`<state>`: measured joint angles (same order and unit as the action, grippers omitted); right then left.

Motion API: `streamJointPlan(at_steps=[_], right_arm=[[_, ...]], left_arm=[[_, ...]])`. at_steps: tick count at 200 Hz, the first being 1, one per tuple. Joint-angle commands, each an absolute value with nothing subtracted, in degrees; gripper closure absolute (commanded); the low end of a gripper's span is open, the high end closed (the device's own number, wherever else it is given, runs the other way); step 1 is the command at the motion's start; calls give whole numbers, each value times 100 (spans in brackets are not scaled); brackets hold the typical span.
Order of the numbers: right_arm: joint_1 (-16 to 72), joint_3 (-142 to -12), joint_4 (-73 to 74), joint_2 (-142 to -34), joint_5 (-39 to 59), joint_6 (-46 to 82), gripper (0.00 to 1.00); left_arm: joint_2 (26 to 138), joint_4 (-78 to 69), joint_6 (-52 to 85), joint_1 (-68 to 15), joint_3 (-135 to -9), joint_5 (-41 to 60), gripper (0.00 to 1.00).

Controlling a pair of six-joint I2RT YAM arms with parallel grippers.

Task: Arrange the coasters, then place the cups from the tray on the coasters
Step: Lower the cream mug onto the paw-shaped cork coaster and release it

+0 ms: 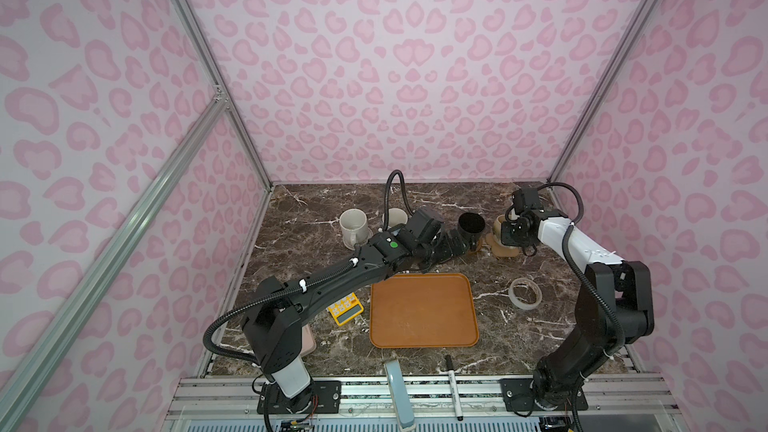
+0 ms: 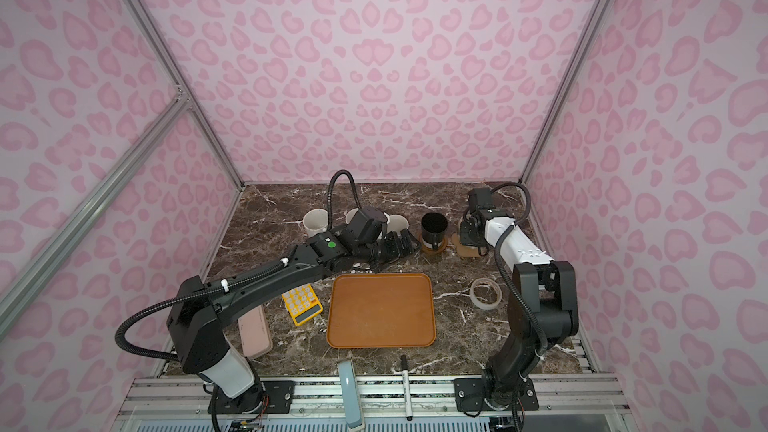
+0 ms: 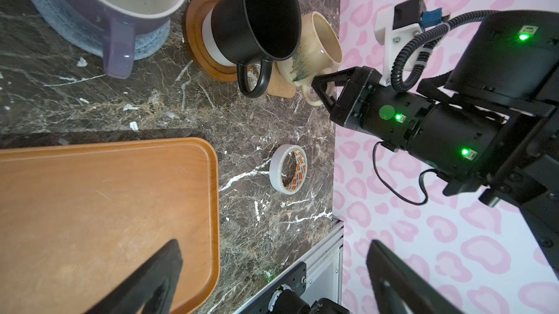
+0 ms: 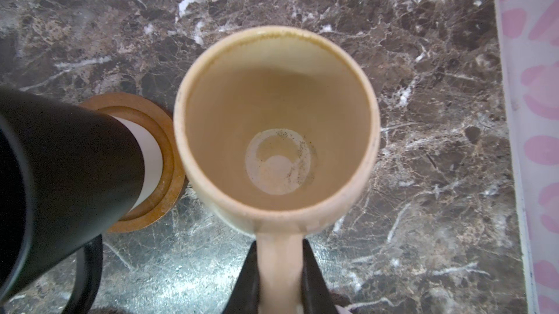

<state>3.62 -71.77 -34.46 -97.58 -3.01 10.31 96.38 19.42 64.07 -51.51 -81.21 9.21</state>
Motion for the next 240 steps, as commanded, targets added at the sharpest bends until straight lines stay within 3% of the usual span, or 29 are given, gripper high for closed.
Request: streamJointPlan(at_steps=[1,240], right_arm=[[360,-7044,-3157,-9796,-240,984,100],[249,-6158,-2502,-9314,1,974,100]], left_arm=[[9657,1728,6433,-5169,-8086,922,3],[9595,1673,6473,-5308,-7990,791,3]])
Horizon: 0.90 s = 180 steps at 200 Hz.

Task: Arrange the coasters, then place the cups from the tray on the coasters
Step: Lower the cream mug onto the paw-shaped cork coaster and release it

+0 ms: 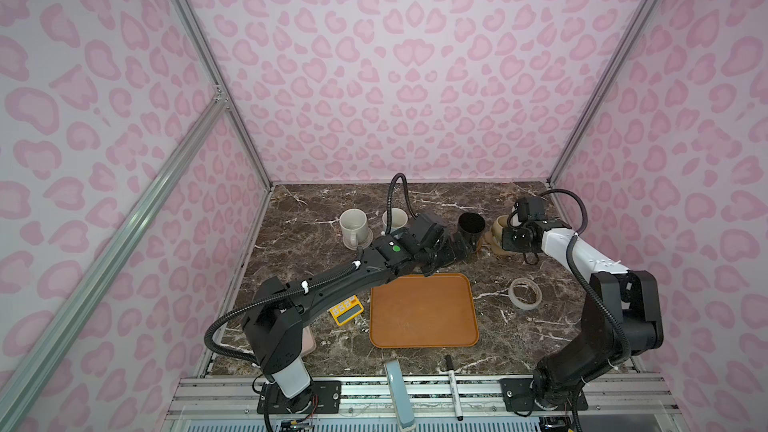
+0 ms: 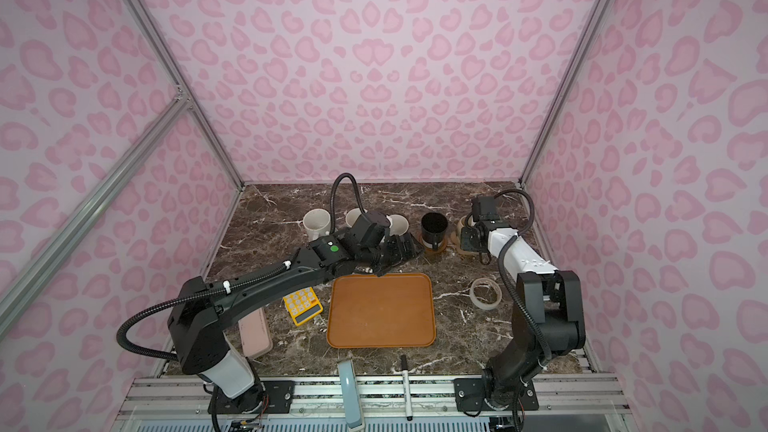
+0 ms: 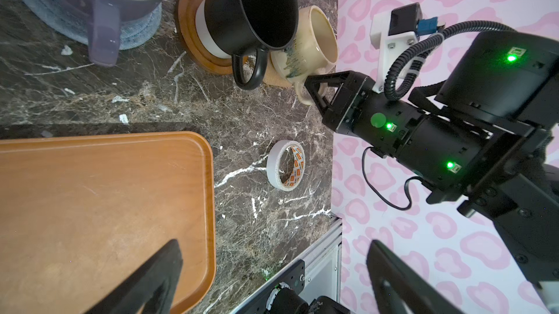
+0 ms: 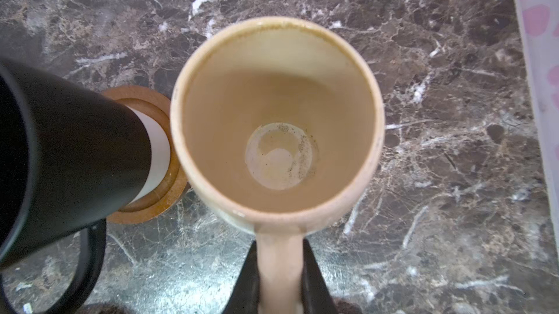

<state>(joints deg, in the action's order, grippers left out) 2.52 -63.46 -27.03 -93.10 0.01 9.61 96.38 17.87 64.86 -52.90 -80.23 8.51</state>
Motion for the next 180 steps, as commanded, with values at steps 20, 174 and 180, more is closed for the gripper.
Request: streamJointPlan(at_steps=[20,174,180], right_arm=[[255,-6102,-2544,-9342,49,1018,100],[255,-6029,-2912,-8815,-359,1418,46],[255,-6032,-2962,-8767,-396,1442,46]], left_arm=[[9581,1673,6477,-5322,-7981,781,3],[8932,2170,6263,-5267,-7743,-118,3],[8841,2247,6214,-5233,-7743,-241,3]])
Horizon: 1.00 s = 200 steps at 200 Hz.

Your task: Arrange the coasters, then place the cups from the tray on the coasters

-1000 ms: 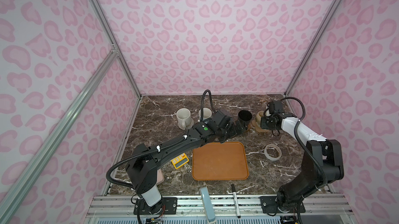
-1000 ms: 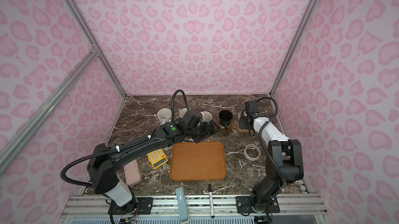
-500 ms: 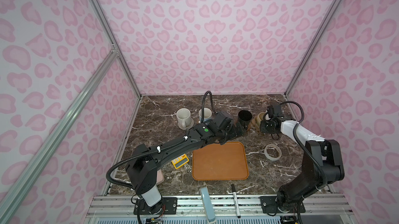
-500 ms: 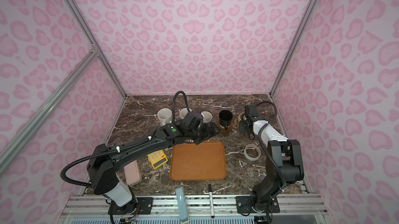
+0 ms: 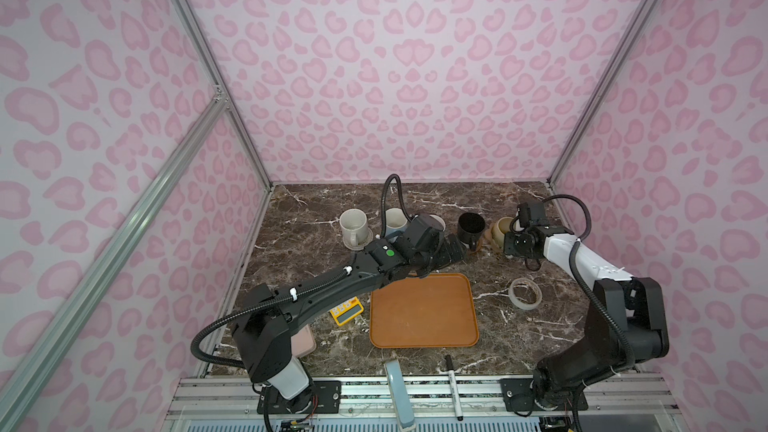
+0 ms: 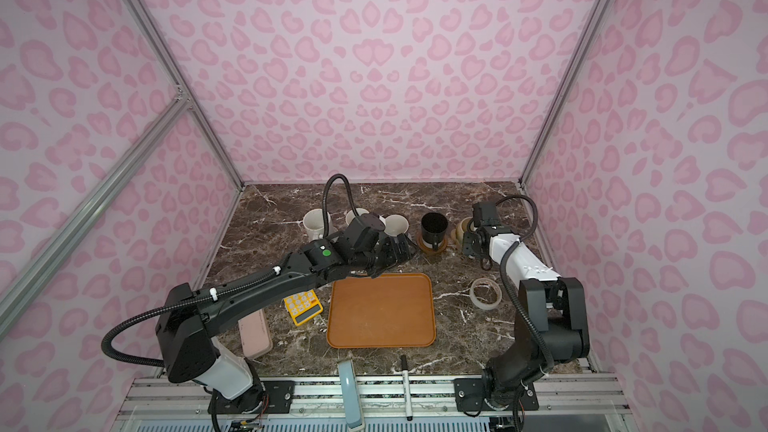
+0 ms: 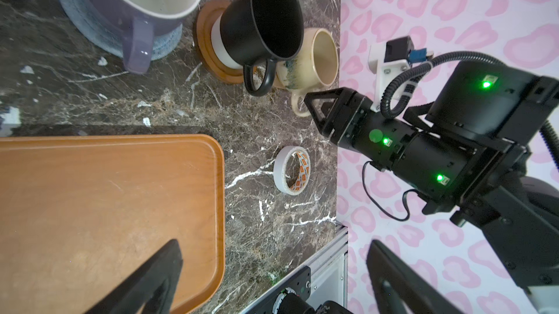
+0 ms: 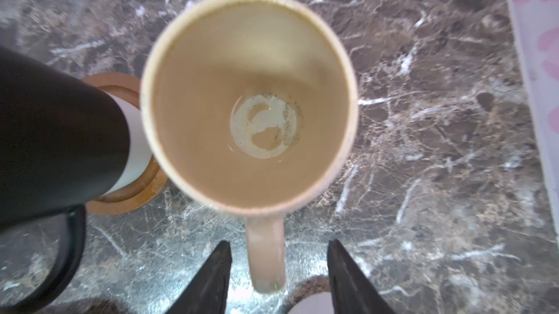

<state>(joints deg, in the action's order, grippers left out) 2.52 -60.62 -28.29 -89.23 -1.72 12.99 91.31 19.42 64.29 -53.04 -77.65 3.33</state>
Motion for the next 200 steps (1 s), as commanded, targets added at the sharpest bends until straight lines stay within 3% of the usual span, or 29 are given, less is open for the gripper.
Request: streamJointPlan(at_steps=[1,31,39,48,101,119,155,175,200], right_arm=[[255,-6031,-2971,-8752,-405,1446,46],[262,-6004,-3188,-8392,-383,1680,46],[301,-5952,-3189,-8207,-323,1734,37],[385,-5910,-3182,-7969,-368,1774,35],[577,-5596,-2833,-6870,-343,1757,32],[609,-5356,-2492,-6620,-431,1620,27],[736,-5192,-2301,-6538,-640,1367,27],[691,-4754,-1801,-6425,-911,1469,29],[606,-3979,-832,-6186,-1064,1294,28]], left_arm=[[8819,2262,6214,-5227,-7664,-252,3],[8183,2589,5985,-4934,-7235,-748,3],[7987,2670,5858,-4840,-7129,-883,3],[7736,2764,5590,-4770,-7023,-1168,3],[6081,2315,3738,-4644,-5703,-3921,0],[5667,1898,3376,-4505,-5045,-4877,10],[5186,1151,2631,-3666,-4211,-4883,14],[5049,1010,2947,-3359,-3989,-5666,15],[4867,30,2490,-2851,-3384,-5318,16]])
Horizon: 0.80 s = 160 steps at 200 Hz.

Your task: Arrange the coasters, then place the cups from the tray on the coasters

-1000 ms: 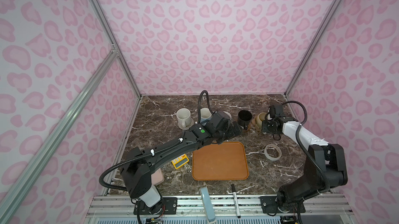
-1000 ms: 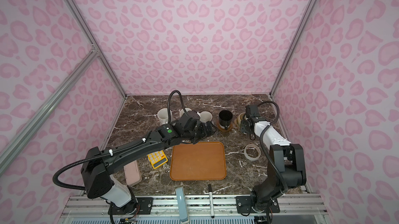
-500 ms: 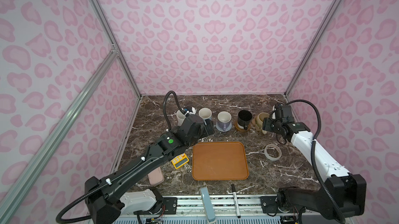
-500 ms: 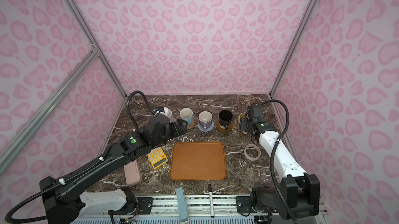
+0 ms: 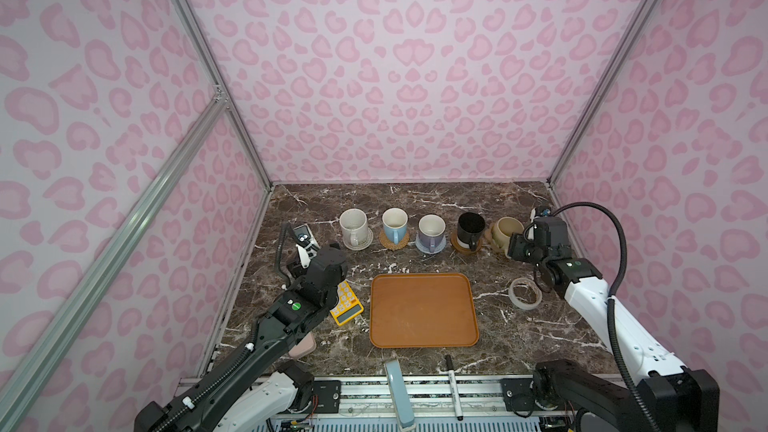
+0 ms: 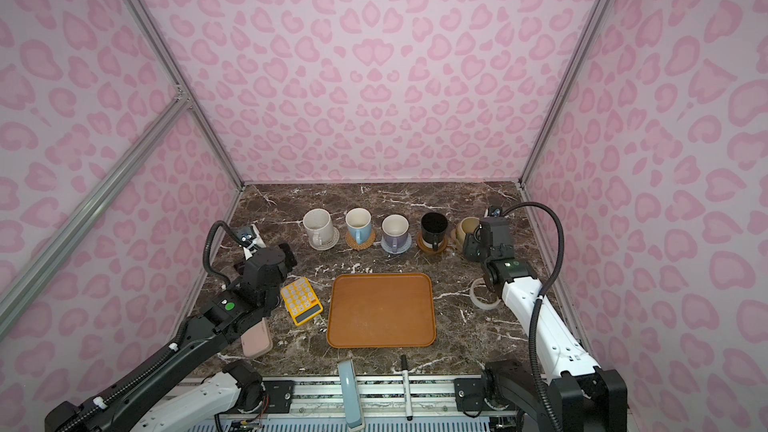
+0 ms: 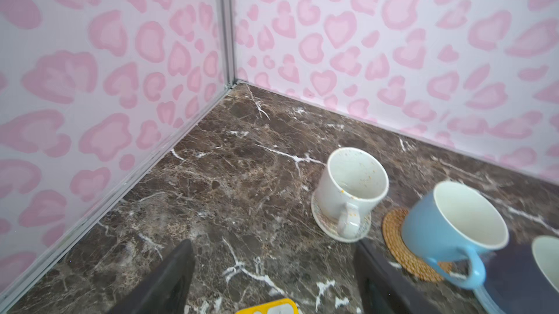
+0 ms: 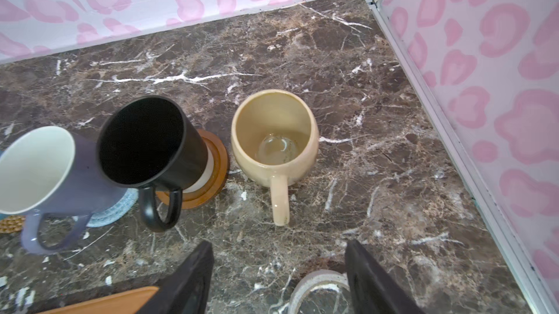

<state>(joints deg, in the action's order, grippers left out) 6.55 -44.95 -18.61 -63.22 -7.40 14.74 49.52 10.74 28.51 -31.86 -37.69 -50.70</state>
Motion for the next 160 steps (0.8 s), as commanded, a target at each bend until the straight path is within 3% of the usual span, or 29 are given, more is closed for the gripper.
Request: streamJointPlan(at_steps=[1,35,55,97,160], right_arm=[[606,-3958,-807,-6174,-1072,1280,28],[570,-3041,450,-5900,-1475,551,20],[349,-2596,1148,-5899,-1410,671,20],[251,-2315,2038,-6242,-1343,770,21],[198,-1723,3984,-7113,-1404,677,21]], left_arm=[[4877,20,2502,-2818,-3375,-5327,16],[5098,-786,2181,-2182,-2886,-5295,15],[5200,-1290,1885,-1774,-2548,-4599,15],[5676,-2326,1468,-1251,-1958,-4544,16],[6652,-4602,1399,-459,-1222,-3432,15]])
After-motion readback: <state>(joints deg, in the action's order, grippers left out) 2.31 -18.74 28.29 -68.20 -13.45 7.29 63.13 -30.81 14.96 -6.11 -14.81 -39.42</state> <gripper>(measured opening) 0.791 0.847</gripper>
